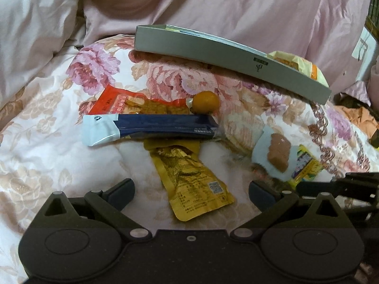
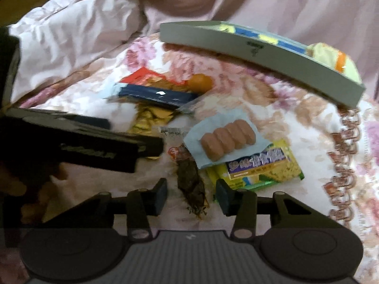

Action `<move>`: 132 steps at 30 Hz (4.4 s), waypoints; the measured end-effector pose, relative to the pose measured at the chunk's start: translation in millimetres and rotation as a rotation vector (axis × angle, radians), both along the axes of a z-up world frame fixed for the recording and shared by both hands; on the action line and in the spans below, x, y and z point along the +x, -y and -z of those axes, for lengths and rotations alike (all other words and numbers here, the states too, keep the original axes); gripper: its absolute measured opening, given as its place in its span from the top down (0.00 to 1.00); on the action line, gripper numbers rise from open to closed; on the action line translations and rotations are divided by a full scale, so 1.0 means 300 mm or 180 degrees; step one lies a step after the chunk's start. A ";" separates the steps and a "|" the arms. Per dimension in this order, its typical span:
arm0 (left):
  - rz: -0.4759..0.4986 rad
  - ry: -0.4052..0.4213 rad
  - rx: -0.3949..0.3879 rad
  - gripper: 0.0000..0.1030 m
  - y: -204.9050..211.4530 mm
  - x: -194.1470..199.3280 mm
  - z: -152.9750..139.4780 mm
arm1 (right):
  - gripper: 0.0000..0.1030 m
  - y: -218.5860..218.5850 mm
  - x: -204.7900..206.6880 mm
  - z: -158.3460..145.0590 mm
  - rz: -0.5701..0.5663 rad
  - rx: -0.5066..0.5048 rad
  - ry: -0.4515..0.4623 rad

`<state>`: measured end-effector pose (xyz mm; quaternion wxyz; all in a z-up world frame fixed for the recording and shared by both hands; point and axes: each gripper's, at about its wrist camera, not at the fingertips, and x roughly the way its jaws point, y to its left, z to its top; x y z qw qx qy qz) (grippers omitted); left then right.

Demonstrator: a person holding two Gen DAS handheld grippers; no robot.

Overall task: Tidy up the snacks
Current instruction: 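Lower the left tool to the gold foil packet while the right tool approaches the brown packet, then close the left tool on the gold packet while the right tool grasps the brown packet, then carry the gold and brown packets with both tools over the grey tray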

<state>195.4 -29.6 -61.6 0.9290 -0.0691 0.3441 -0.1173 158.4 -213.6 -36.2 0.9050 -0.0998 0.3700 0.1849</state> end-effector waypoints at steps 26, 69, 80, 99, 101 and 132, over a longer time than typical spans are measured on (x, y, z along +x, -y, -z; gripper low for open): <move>-0.0265 -0.0001 0.0434 0.45 0.019 -0.010 -0.009 | 0.50 0.069 0.039 0.000 0.0269 0.0294 -0.0194; -0.0133 -0.0021 0.0417 0.54 0.003 -0.089 -0.010 | 0.51 0.040 0.040 0.031 -0.0034 0.0284 -0.0228; -0.0110 -0.0069 0.0379 0.59 -0.003 -0.150 -0.026 | 0.51 -0.016 -0.016 0.015 -0.0238 -0.0167 0.0161; -0.0240 0.0269 0.0732 0.63 0.044 -0.268 -0.110 | 0.51 -0.057 -0.115 -0.030 -0.0445 -0.0623 0.0931; -0.0288 0.0370 0.0743 0.63 0.051 -0.272 -0.136 | 0.51 -0.056 -0.125 -0.040 -0.0446 -0.0629 0.1018; -0.0582 0.1079 0.0511 0.61 0.248 0.334 -0.482 | 0.51 0.078 0.200 -0.241 0.0247 -0.0100 0.2423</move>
